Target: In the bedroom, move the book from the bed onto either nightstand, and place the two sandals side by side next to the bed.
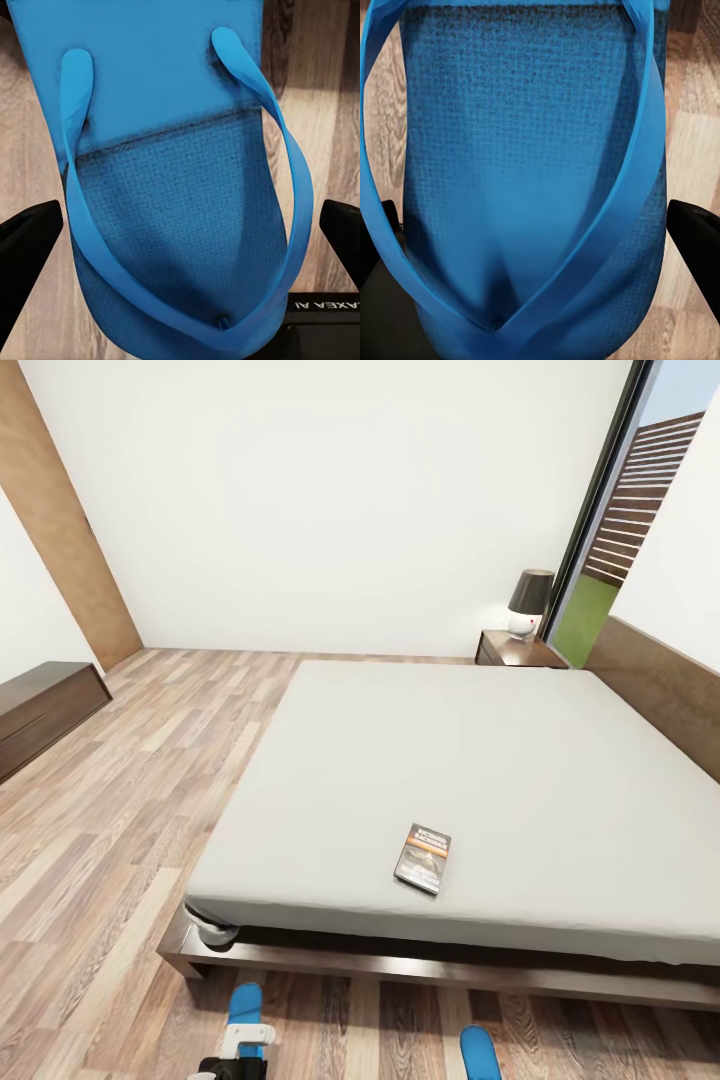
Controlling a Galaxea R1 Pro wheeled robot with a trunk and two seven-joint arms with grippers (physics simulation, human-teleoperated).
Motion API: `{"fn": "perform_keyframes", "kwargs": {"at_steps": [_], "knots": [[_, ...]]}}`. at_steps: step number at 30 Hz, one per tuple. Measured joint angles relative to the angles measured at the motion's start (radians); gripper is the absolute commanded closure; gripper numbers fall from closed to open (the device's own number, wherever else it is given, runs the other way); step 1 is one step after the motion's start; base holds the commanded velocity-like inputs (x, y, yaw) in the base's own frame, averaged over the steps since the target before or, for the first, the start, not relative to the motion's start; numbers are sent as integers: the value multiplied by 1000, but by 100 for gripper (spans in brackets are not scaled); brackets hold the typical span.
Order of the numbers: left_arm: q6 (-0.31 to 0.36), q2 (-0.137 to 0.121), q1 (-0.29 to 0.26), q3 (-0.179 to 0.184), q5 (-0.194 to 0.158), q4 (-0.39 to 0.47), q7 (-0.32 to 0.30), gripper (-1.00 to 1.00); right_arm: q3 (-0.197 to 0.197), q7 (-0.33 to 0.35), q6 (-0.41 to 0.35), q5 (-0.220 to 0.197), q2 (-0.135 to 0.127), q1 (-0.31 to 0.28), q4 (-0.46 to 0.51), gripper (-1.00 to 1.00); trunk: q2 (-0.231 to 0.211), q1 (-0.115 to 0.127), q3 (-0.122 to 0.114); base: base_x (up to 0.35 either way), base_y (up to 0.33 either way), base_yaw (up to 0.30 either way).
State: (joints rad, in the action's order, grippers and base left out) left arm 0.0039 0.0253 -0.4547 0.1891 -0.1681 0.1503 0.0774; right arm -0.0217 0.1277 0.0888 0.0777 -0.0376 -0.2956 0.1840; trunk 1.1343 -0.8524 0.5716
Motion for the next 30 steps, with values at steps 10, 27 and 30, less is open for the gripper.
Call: {"fn": "perform_keyframes", "kwargs": {"at_steps": [10, 27, 30], "knots": [[0, 0, -2, 0, 0, 1, -1, 100, 0, 0, -1, 0, 0, 0, 1, 100, 0, 0, 0, 0, 0, 0], [0, 0, -2, 4, 2, 3, 5, 100, 0, 3, -2, 0, -2, 0, 1, 100, 0, 0, 0, 0, 0, 0], [3, 0, -2, 6, 3, 2, 7, 100, 0, 4, -2, 0, -3, 0, 1, 100, 0, 0, 0, 0, 0, 0]]}}
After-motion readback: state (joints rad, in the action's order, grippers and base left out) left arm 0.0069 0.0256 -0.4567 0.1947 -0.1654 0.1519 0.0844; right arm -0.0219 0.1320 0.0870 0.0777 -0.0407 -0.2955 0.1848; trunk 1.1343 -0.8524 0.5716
